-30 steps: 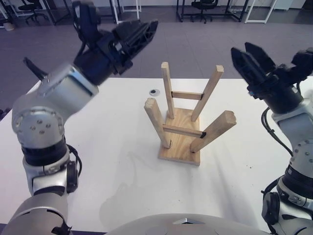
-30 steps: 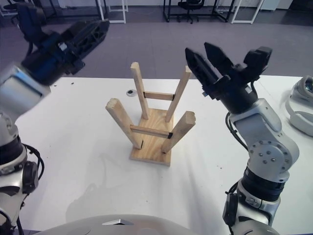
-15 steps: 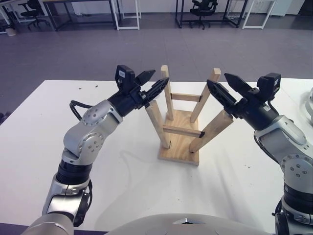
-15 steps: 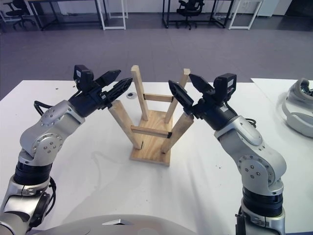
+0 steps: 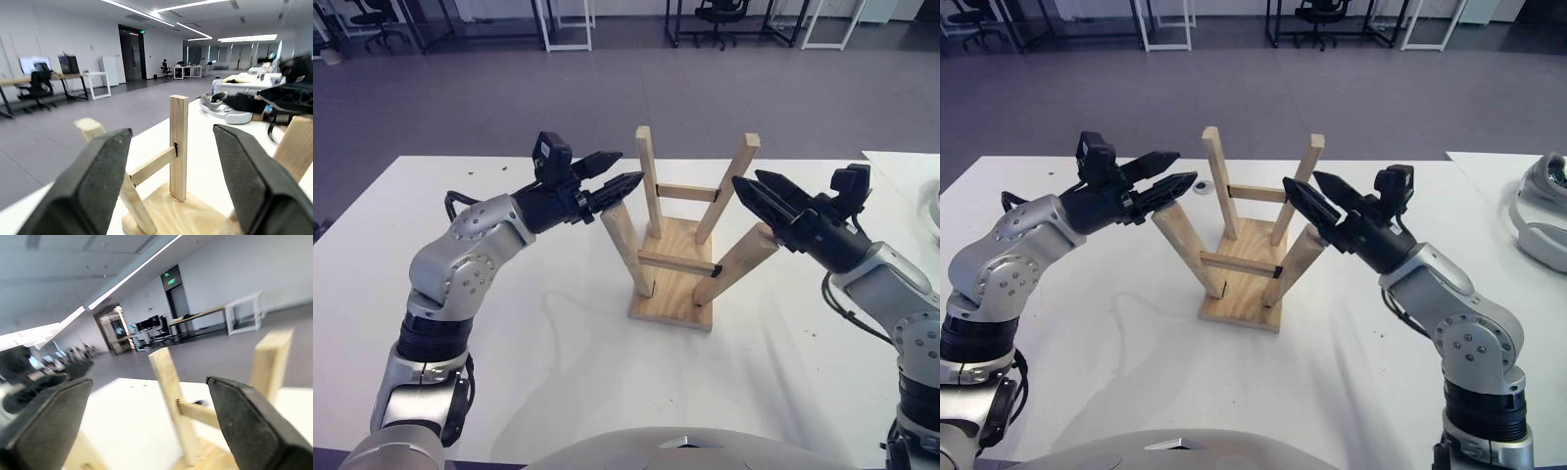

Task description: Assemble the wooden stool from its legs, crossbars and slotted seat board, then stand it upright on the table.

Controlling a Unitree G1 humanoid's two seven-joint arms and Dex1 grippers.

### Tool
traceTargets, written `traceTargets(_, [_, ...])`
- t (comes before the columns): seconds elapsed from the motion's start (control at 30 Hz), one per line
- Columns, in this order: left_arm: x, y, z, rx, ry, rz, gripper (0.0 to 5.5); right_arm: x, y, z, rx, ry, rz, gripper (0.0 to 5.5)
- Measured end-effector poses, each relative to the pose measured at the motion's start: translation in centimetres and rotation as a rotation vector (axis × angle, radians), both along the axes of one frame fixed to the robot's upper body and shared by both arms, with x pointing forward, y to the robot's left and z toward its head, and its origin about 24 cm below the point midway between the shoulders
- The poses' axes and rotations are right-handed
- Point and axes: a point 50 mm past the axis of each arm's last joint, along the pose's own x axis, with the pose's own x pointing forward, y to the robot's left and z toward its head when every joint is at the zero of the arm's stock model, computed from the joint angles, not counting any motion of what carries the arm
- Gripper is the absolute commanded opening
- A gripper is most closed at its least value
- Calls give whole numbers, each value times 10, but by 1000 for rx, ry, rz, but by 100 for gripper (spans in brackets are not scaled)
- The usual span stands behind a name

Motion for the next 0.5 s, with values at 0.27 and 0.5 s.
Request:
traceTargets(0.27, [-2, 4, 7, -22, -10, 1, 305, 2, -1, 0, 151, 31, 70, 434])
traceTargets(0.5, [3, 73, 81, -386, -133, 209, 305, 16, -45, -19, 249, 91, -100, 434])
